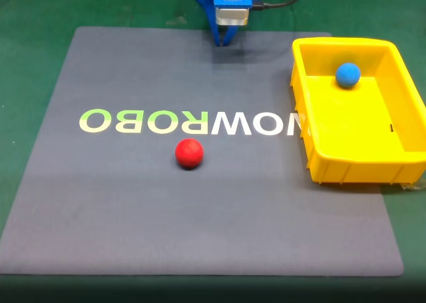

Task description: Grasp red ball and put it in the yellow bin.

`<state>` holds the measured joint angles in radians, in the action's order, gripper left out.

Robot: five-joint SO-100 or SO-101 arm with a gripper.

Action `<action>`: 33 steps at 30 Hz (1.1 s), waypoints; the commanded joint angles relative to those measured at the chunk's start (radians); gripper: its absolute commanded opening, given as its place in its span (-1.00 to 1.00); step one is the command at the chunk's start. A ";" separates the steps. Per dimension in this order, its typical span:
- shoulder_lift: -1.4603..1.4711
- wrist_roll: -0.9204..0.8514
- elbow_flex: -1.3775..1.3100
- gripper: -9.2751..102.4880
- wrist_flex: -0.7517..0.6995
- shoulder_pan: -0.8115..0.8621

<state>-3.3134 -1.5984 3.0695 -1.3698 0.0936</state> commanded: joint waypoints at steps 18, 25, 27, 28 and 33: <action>-0.011 -0.018 0.020 -0.08 0.017 0.060; -0.011 -0.091 -0.100 -0.06 0.060 0.164; -0.011 -0.080 -0.140 -0.06 0.114 0.158; 0.002 -0.083 -0.156 -0.06 0.164 0.161; 0.416 -0.123 -0.420 -0.07 0.400 0.209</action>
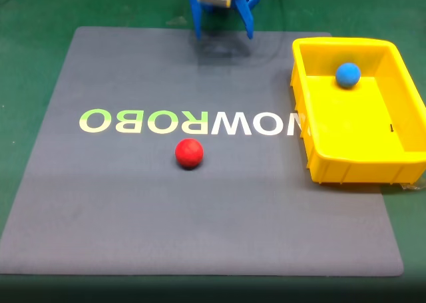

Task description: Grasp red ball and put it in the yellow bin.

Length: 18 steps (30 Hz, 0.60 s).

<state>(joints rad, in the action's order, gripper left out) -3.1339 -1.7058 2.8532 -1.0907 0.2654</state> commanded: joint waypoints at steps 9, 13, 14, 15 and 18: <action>0.950 0.003 -0.684 -0.09 0.374 0.091; 1.186 0.020 -0.821 -0.09 0.476 0.089; 1.239 0.023 -0.854 -0.09 0.497 0.089; 1.289 0.025 -0.888 -0.09 0.508 0.089; 1.408 0.034 -0.962 -0.10 0.557 0.081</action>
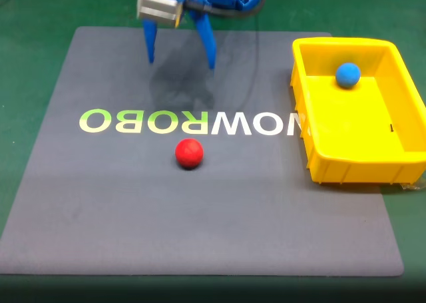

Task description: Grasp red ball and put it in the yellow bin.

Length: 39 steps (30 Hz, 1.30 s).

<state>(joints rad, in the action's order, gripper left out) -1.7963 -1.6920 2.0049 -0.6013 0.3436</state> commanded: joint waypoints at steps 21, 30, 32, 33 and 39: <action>0.617 0.124 -0.580 -0.10 0.215 -0.097; 0.719 0.130 -0.655 -0.10 0.235 -0.124; 0.733 0.132 -0.664 -0.11 0.244 -0.130; 0.739 0.132 -0.666 -0.11 0.247 -0.133; 0.767 0.135 -0.684 -0.13 0.253 -0.147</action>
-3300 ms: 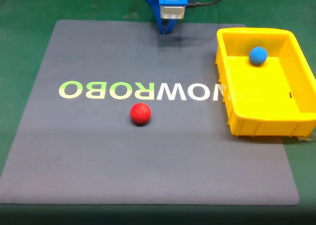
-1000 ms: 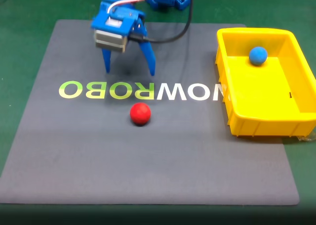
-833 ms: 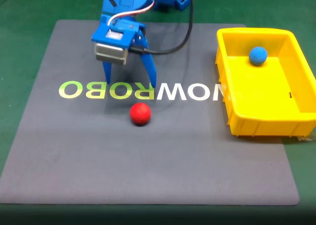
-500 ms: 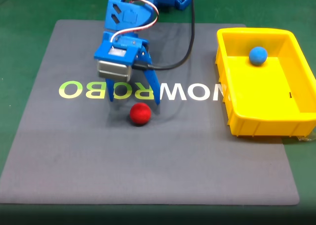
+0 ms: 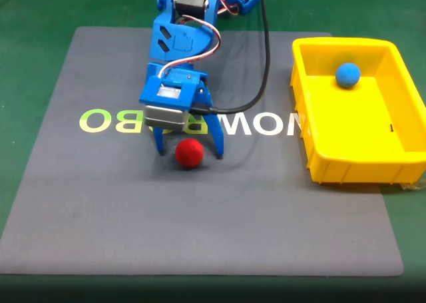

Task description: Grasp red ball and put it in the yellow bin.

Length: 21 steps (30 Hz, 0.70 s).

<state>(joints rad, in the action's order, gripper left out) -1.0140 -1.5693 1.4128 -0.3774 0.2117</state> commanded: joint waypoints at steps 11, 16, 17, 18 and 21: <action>0.018 0.008 -0.109 -0.20 0.046 -0.020; 0.028 0.002 -0.109 -0.52 0.049 -0.020; 0.029 0.000 -0.109 -0.64 0.049 -0.020; 0.032 -0.003 -0.109 -0.74 0.049 -0.020; 0.037 -0.006 -0.110 -0.83 0.052 -0.020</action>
<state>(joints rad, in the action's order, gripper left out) -0.9695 -1.5708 1.3729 -0.3513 0.1917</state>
